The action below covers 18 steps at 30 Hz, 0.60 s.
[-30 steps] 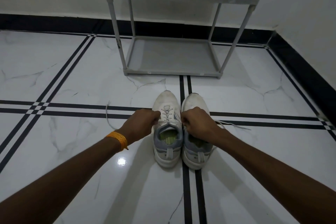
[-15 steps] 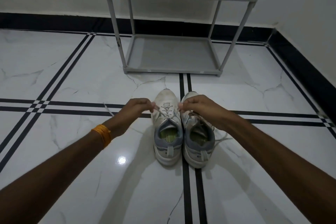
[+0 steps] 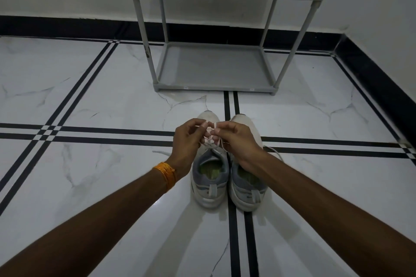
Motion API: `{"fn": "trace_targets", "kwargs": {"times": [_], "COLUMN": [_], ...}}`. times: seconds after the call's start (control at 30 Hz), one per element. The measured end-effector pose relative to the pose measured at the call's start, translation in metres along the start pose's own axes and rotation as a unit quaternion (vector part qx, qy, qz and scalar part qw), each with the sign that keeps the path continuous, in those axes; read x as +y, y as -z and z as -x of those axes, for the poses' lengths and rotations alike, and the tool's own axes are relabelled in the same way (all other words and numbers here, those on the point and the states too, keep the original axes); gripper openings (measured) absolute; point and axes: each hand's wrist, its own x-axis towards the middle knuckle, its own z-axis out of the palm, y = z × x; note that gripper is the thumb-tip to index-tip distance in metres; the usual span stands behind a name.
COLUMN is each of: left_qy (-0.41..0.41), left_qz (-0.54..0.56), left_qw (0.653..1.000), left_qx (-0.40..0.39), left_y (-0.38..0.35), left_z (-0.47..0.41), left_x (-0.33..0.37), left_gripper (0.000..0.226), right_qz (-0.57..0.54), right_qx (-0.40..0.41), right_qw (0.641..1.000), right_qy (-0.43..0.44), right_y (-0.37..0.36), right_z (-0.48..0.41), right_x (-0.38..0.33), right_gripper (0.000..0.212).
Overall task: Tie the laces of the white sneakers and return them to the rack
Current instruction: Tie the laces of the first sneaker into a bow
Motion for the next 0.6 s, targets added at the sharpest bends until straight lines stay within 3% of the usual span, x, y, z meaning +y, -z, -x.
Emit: {"fn": "trace_targets", "kwargs": {"times": [0.17,0.37,0.53,0.6], "left_qy": [-0.003,0.034,0.130,0.128], "left_qz": [-0.020,-0.036,-0.011,-0.003], "left_qw": [1.000,0.997,0.988,0.988], "left_qx": [-0.005,-0.068,-0.084,-0.089], "left_y": [0.001,0.004,0.006,0.008], "left_z": [-0.001,-0.004,-0.014,-0.017], "left_x": [-0.006,0.001,0.000,-0.003], "left_gripper": [0.023,0.022,0.052,0.048], "right_qz": [0.069,0.077,0.100,0.098], "right_qx": [-0.023,-0.002,0.033,0.027], "right_qw": [0.997,0.997,0.994,0.994], "right_qy": [0.012,0.023,0.017,0.043], "right_y": [0.002,0.007,0.007,0.009], "right_z": [-0.003,-0.004,-0.003,-0.003], "right_x": [-0.002,-0.003,-0.003,-0.002], "right_gripper": [0.031,0.026,0.029,0.031]}}
